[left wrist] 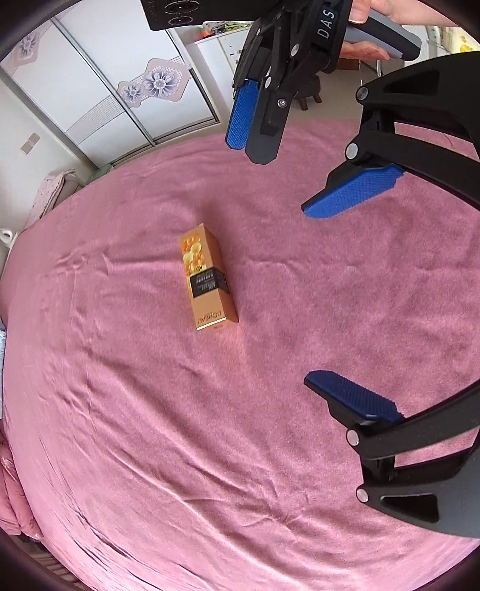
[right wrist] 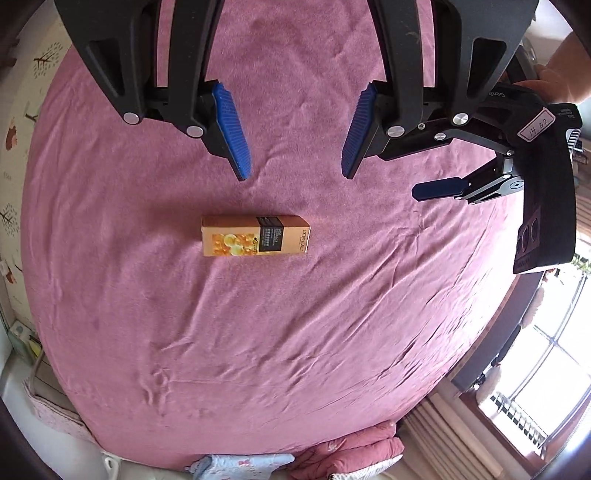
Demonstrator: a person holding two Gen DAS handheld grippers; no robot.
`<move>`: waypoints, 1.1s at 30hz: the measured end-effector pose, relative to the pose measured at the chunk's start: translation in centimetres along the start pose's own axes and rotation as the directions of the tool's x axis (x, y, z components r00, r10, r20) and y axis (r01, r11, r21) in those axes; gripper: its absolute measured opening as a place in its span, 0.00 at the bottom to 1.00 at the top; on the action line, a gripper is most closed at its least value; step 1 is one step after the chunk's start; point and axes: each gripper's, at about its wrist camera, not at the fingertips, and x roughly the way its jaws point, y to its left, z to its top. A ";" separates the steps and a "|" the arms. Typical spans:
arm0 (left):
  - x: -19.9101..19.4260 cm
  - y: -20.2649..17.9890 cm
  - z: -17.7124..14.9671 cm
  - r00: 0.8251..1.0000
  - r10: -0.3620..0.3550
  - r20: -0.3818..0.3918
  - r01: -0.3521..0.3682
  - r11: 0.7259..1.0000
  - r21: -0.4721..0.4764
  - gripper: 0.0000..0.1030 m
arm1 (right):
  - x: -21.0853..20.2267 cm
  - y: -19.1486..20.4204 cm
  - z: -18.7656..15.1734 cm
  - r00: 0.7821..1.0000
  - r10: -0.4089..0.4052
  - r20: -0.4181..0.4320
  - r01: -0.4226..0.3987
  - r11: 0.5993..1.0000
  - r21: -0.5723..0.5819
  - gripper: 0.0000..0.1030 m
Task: Collect trash
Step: 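Close the right tool on the orange L'Oreal box and lift it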
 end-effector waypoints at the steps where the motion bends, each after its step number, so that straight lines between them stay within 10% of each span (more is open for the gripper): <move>1: 0.5 0.6 0.3 1.000 0.001 -0.002 -0.001 1.000 -0.014 0.82 | 0.8 0.1 0.6 1.000 0.008 -0.009 -0.008 1.000 -0.025 0.52; 11: 4.5 4.3 1.3 1.000 -0.002 -0.031 -0.002 0.993 -0.116 0.82 | 8.7 0.3 4.6 0.989 -0.075 -0.126 0.035 0.954 -0.297 0.56; 23: 5.8 6.4 1.2 0.999 0.005 -0.045 -0.012 0.986 -0.167 0.82 | 14.0 3.1 4.5 0.941 -0.280 -0.190 0.069 0.709 -0.702 0.72; 30: 6.4 6.9 1.1 0.998 -0.005 -0.055 -0.006 0.982 -0.188 0.82 | 17.1 1.8 4.6 0.912 -0.302 -0.276 0.040 0.738 -0.673 0.69; 33: 6.8 6.9 1.3 0.998 -0.006 -0.060 -0.006 0.982 -0.188 0.82 | 17.8 0.9 4.2 0.902 -0.294 -0.316 0.035 0.780 -0.625 0.48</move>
